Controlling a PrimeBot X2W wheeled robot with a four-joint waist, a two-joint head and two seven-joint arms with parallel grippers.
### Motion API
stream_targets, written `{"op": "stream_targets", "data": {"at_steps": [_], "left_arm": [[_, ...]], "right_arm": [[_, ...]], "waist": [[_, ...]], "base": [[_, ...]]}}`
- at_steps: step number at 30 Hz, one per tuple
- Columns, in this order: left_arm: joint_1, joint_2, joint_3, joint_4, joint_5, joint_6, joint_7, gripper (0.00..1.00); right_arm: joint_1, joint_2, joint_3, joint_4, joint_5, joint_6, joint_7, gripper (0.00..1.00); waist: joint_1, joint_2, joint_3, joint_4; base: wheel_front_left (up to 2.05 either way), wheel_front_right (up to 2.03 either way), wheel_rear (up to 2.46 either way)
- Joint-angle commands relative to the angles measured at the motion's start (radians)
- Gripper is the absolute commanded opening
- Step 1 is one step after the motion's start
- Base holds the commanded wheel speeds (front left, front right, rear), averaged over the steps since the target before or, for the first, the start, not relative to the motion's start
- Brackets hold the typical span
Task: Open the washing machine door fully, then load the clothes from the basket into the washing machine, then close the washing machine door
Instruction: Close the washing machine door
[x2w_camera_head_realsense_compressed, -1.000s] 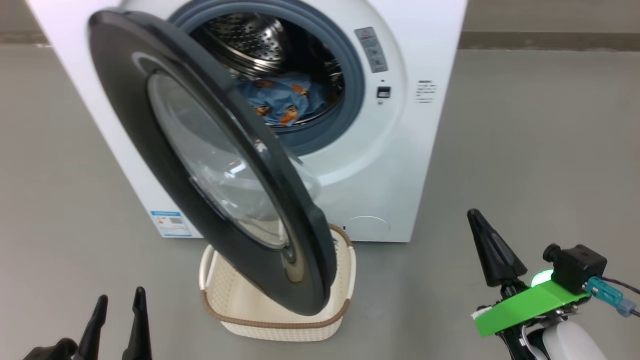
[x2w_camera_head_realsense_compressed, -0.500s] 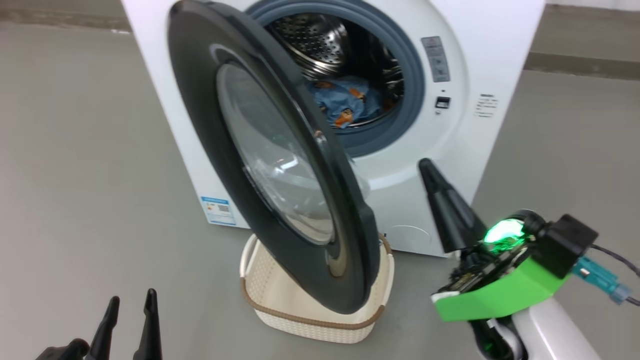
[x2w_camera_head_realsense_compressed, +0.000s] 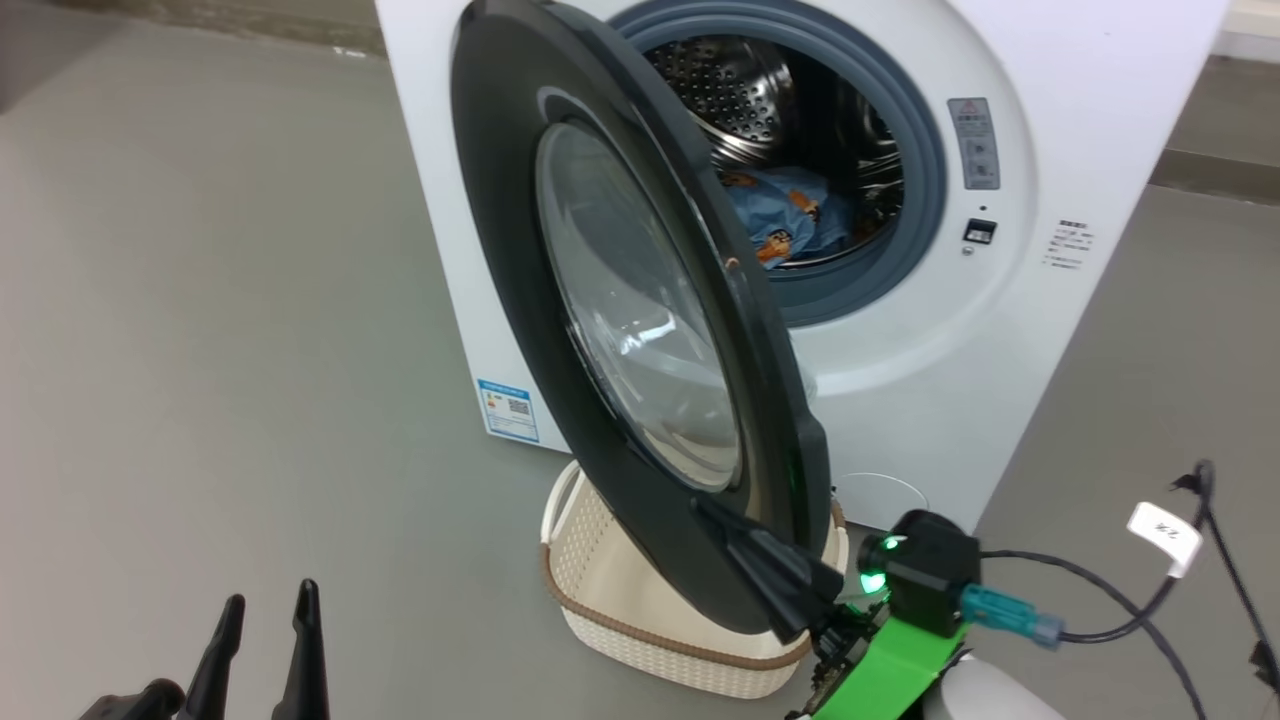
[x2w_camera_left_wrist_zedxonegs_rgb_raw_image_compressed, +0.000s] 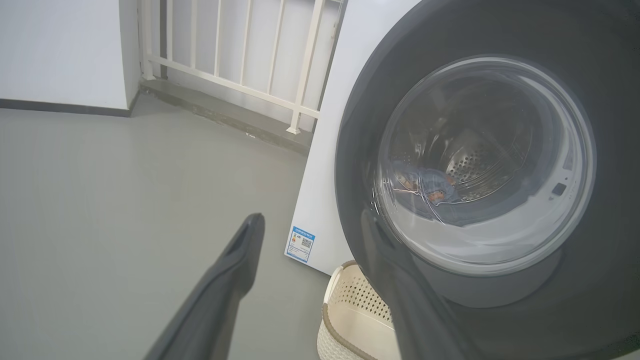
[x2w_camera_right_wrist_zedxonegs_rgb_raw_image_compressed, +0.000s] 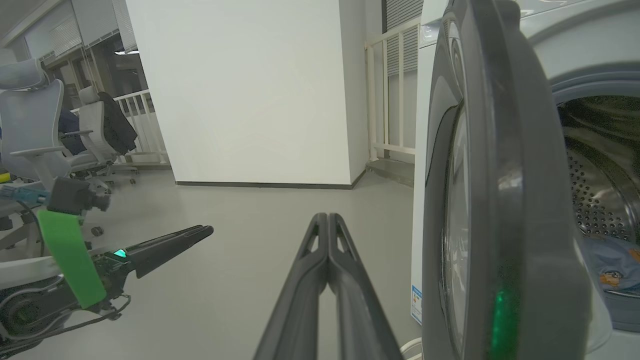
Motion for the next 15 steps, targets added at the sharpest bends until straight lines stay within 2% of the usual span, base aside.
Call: {"op": "stream_targets", "data": {"at_steps": [1, 8, 15], "left_arm": [[-0.027, 0.011, 0.032, -0.019, 0.008, -0.002, -0.006, 1.0], [-0.025, 0.015, 0.028, -0.022, 0.007, -0.002, -0.006, 1.0], [-0.025, 0.023, 0.03, -0.018, 0.001, -0.002, -0.006, 1.0]], "right_arm": [[-0.034, 0.004, 0.018, -0.009, 0.003, 0.002, -0.005, 0.0], [-0.06, 0.003, 0.056, 0.126, 0.034, 0.002, -0.005, 0.0], [-0.072, -0.01, 0.034, 0.241, 0.069, 0.002, -0.005, 0.0]], "waist": [[0.0, 0.0, 0.0, 0.013], [0.0, 0.0, 0.007, 0.047], [0.0, 0.0, 0.019, 0.072]], "base": [[0.0, 0.0, 0.0], [0.0, 0.0, 0.0], [0.0, 0.0, 0.0]]}}
